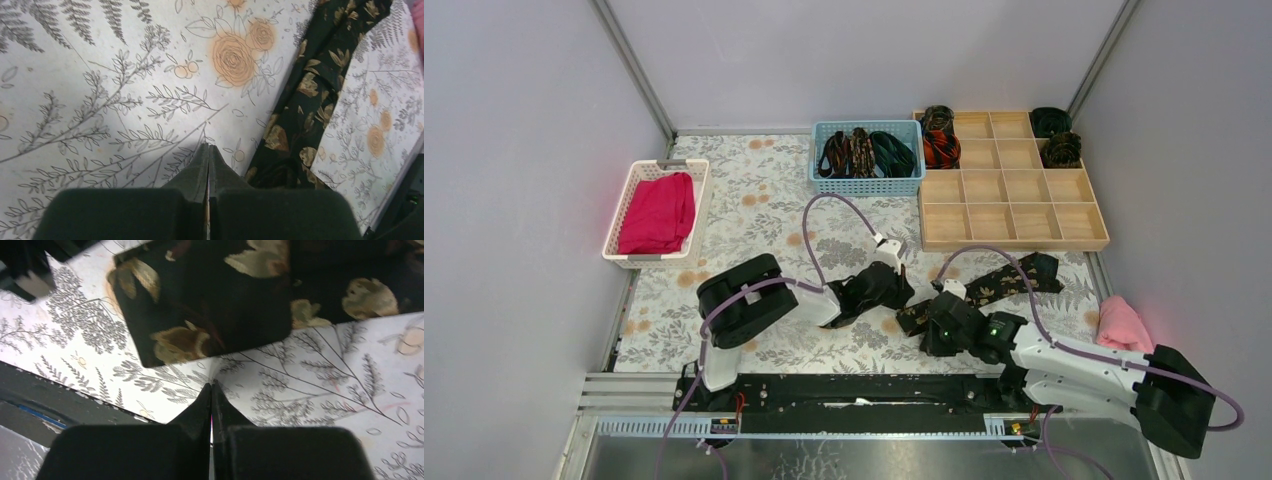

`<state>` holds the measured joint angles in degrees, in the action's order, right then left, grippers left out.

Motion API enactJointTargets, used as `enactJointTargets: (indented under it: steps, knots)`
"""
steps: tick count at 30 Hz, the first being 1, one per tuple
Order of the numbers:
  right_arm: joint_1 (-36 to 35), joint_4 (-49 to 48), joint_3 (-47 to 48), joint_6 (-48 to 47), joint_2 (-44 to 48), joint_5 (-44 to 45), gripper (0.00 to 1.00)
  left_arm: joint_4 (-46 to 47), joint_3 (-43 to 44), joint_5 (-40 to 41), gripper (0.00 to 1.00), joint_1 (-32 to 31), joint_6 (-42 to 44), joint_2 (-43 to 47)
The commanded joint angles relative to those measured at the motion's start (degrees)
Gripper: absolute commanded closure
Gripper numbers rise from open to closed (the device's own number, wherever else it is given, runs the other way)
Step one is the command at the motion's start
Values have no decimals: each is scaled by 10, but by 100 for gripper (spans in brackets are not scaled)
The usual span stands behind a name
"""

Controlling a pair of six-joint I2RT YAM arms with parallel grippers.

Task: Roll the ties
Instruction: Roll the tie at the center of the board.

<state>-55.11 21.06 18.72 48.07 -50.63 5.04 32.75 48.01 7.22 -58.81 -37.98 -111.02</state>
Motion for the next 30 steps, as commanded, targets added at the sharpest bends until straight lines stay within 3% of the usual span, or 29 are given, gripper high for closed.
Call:
enactJointTargets:
  steps: [1,14,20,24,30]
  knots:
    - [-15,-61,-5,3,-43,25,100,-56,-51,-30,100,-13,-13,-23]
    - [-27,-107,34,-7,-149,133,100,-42,-86,-69,100,-23,-34,11]
    - [-28,-131,54,-25,-200,121,100,-49,-90,-75,100,-24,-25,15]
    - [-42,-106,59,-17,-183,127,100,-98,-59,-7,100,-20,5,16]
    - [-62,6,77,10,-96,155,95,-175,24,52,100,25,43,17]
